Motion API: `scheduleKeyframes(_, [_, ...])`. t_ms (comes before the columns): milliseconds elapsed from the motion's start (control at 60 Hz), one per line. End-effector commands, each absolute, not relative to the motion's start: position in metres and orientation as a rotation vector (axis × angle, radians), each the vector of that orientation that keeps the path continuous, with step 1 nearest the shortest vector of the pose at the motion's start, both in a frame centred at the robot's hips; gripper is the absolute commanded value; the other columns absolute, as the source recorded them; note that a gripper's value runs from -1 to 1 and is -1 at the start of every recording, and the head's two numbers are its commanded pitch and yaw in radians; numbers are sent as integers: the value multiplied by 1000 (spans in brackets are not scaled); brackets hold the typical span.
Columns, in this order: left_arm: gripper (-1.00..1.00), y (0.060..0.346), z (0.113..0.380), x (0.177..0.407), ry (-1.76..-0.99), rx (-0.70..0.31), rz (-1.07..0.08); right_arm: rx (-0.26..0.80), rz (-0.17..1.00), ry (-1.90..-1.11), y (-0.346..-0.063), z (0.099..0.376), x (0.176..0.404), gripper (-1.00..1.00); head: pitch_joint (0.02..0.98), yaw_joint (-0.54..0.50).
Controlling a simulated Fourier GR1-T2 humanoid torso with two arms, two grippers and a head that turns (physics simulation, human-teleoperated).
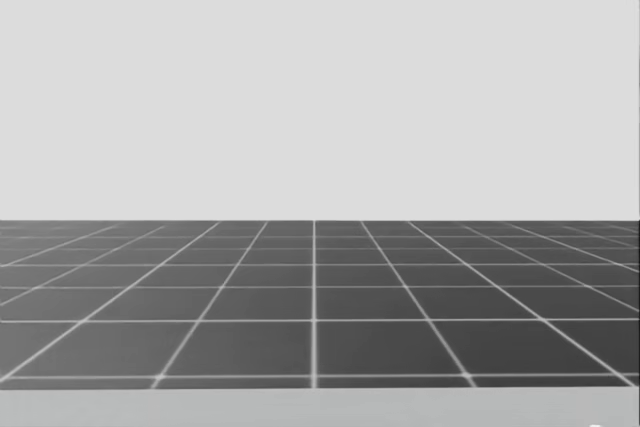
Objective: Pick up the tomato soup can and lift it.
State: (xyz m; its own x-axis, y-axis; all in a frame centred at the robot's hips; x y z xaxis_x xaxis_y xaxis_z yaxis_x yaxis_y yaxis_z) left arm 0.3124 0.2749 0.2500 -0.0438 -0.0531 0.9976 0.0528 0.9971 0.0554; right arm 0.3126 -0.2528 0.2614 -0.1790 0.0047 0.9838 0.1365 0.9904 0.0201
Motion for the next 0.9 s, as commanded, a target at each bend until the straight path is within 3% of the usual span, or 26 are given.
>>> scheduleKeyframes(17, [-1000,275,250,313,-1612,1,-87,-105,-136,-1757,-252,260,311,-1000,73,-15])
scheduleKeyframes(267, [-1000,275,250,313,-1612,3,-85,-82,-94,-1718,-254,260,313,-1000,138,-10])
scheduleKeyframes(583, [-1000,274,249,314,-1607,8,-98,-72,-61,-1700,-252,259,312,-1000,478,48])
scheduleKeyframes(900, [-1000,274,249,315,-1597,3,-111,-46,-19,-1661,-244,254,311,-1000,708,180])
